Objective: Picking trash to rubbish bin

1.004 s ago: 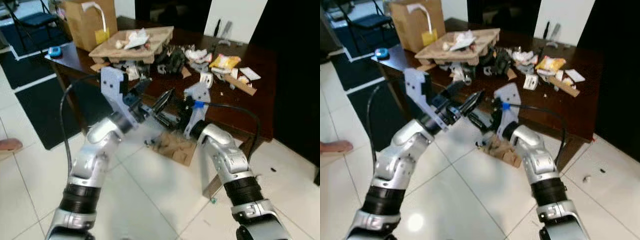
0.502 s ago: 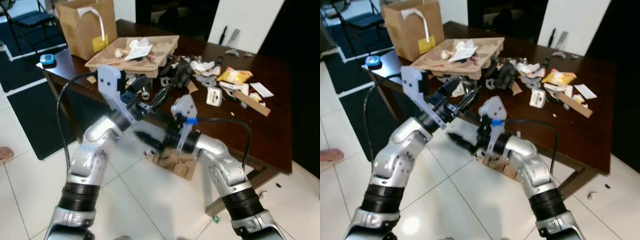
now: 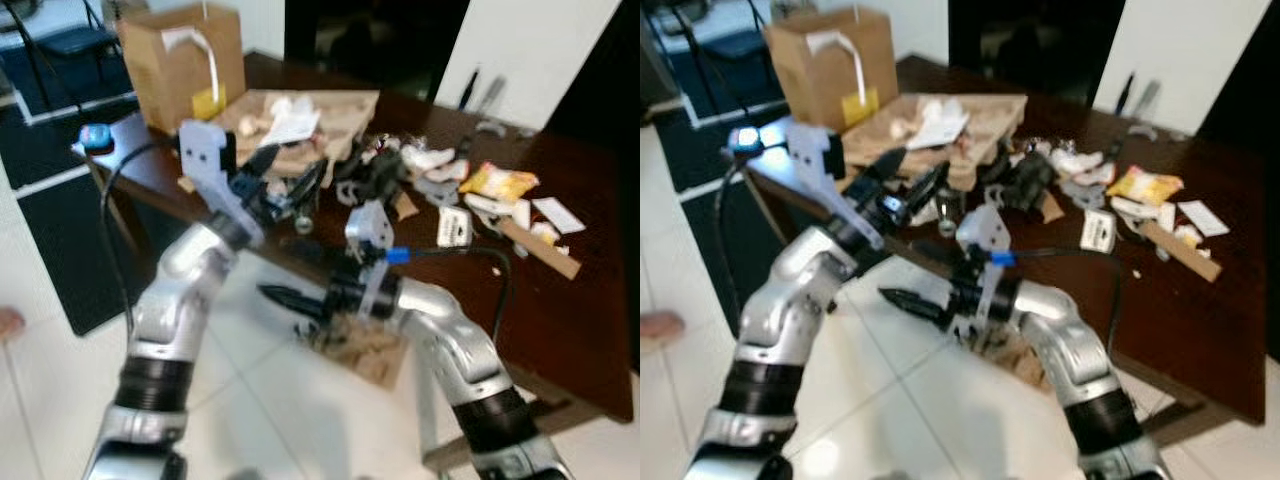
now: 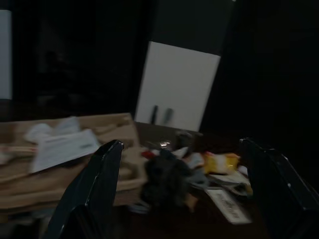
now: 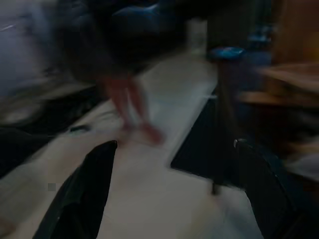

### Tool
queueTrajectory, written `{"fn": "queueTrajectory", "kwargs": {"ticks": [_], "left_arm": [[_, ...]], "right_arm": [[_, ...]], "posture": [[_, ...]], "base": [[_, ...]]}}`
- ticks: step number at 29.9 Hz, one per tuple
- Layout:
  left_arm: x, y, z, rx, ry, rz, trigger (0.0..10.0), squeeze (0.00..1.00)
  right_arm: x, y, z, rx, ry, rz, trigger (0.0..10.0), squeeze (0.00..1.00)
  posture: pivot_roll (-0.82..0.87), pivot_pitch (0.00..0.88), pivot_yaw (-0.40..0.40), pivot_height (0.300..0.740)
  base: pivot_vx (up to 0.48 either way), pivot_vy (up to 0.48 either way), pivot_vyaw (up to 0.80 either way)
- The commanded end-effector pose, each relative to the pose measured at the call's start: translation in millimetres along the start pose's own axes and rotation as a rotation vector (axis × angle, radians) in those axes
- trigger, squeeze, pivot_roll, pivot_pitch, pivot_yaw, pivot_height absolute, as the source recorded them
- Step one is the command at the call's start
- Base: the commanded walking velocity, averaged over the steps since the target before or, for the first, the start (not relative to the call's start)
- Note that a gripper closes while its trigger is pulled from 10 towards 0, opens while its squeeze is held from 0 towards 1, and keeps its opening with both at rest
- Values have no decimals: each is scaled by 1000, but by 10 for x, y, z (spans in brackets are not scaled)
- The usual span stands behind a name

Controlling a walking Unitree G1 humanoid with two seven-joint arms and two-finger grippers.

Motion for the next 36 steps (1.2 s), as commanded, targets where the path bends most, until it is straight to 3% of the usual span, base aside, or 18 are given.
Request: {"fn": "queueTrajectory", "kwargs": {"ticks": [1, 2, 5, 7, 13, 16, 20, 27, 33, 36], "left_arm": [[-73, -80, -49, 23, -37, 24, 10000, 0], [-73, -80, -49, 23, -37, 24, 10000, 0], [-149, -198, -206, 18, -107, 67, 10000, 0], [-162, -235, -248, 20, -123, 77, 10000, 0], [-168, -560, -557, 72, -221, 183, 10000, 0], [-87, -809, -718, 157, -244, 240, 10000, 0], [-13, -901, -765, 193, -238, 263, 10000, 0], [-13, -877, -723, 191, -230, 264, 10000, 0], [-29, -853, -608, 227, -195, 259, 10000, 0], [-30, -841, -593, 226, -192, 258, 10000, 0]], "right_arm": [[-16, 345, -104, -183, 13, 16, 10000, 0], [-16, 345, -104, -183, 13, 16, 10000, 0], [-3, 660, -274, -323, 22, 32, 10000, 0], [-4, 730, -328, -355, 20, 35, 10000, 0], [-14, 1323, -837, -669, 13, 34, 10000, 0], [-28, 1668, -1254, -897, 6, 38, 10000, 0], [-75, 1772, -1434, -982, -10, 57, 10000, 0], [-121, 1736, -1368, -963, -18, 65, 10000, 0], [-108, 1521, -985, -803, 34, 56, 10000, 0], [-112, 1488, -940, -782, 41, 57, 10000, 0]], "posture": [[71, 94, 2, 740], [71, 94, 2, 740], [75, 95, -2, 740], [75, 95, -2, 740], [83, 95, -8, 740], [85, 95, -10, 740], [88, 98, -11, 740], [85, 101, -3, 740], [83, 103, 3, 740], [83, 103, 3, 740]], "base": [[0, 0, 0], [0, 0, 0], [0, 0, 0], [0, 0, 0], [0, 0, 0], [0, 0, 0], [0, 0, -200], [0, 0, -800], [0, 0, -133], [0, 0, 0]]}}
Point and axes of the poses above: a point about 5 cm out from each wrist's last joint towards the gripper, its own z axis pointing out of the wrist towards the gripper, its own x axis along the axis of the wrist's last joint, y = z × x, the point moved 6 cm from there along z, pointing out of the wrist towards the gripper, and after that the axes turned 1 degree about -z, right-handed, at the moved point
